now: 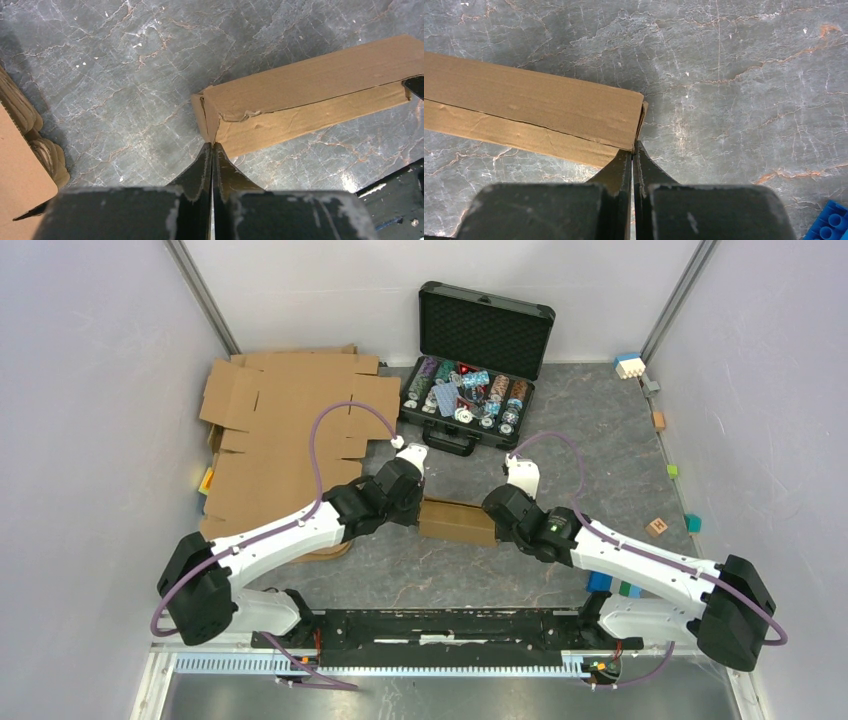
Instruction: Fold the paper box
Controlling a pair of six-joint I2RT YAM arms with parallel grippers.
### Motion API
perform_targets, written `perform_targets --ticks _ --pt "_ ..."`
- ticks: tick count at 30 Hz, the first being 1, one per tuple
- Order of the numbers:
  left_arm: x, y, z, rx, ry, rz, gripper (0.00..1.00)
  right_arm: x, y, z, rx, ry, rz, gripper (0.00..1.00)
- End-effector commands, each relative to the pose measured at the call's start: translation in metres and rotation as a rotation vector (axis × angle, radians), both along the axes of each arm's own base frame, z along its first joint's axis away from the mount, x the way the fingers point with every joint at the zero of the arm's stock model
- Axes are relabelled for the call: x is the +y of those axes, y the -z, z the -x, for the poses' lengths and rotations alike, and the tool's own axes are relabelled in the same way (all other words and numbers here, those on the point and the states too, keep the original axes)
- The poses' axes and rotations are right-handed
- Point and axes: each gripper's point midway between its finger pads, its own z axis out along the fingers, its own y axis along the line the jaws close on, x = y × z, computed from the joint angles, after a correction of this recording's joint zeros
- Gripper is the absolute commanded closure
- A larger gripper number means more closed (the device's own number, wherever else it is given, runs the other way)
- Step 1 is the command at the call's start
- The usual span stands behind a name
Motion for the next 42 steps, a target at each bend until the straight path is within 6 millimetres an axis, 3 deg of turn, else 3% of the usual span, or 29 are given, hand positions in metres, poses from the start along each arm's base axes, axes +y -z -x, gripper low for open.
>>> perform_targets --ticks 1,7,8,9,11,16,26,28,31,32,42 --pt "-0.014 -0.025 -0.006 -0.017 0.036 0.048 0.98 -0.011 0.01 0.004 0.029 -0.008 0.086 1.0" --pt "-0.02 -0.024 -0.002 0.035 0.066 0.079 0.97 -0.014 0.011 0.003 0.023 -0.003 0.117 1.0" --pt "-0.02 -0.022 -0.001 0.039 0.068 0.075 0.9 -0.014 0.011 0.003 0.023 -0.004 0.117 1.0" --pt "-0.019 -0.019 0.0 0.045 0.068 0.069 0.77 -0.014 0.011 0.003 0.021 -0.007 0.117 1.0" --pt "-0.013 -0.011 0.001 0.052 0.057 0.045 0.67 -0.014 0.012 0.003 0.021 -0.011 0.117 1.0" --pt "-0.002 -0.003 -0.002 0.039 0.025 -0.007 0.61 -0.011 0.006 0.002 0.01 -0.036 0.124 1.0" --pt "-0.004 -0.001 -0.003 0.04 0.032 -0.007 0.63 -0.011 0.007 0.002 0.006 -0.045 0.122 1.0" --pt "-0.006 0.002 -0.003 0.048 0.034 -0.006 0.73 -0.012 0.008 0.003 0.007 -0.048 0.129 1.0" --pt "-0.006 0.004 -0.004 0.05 0.026 -0.008 0.96 -0.012 0.008 0.002 0.003 -0.048 0.132 1.0" --pt "-0.006 0.004 -0.004 0.051 0.025 -0.008 0.98 -0.011 0.008 0.002 0.005 -0.052 0.13 1.0" --pt "-0.021 -0.005 0.001 0.148 0.108 0.041 0.98 -0.01 0.019 -0.003 -0.007 -0.054 0.174 1.0"
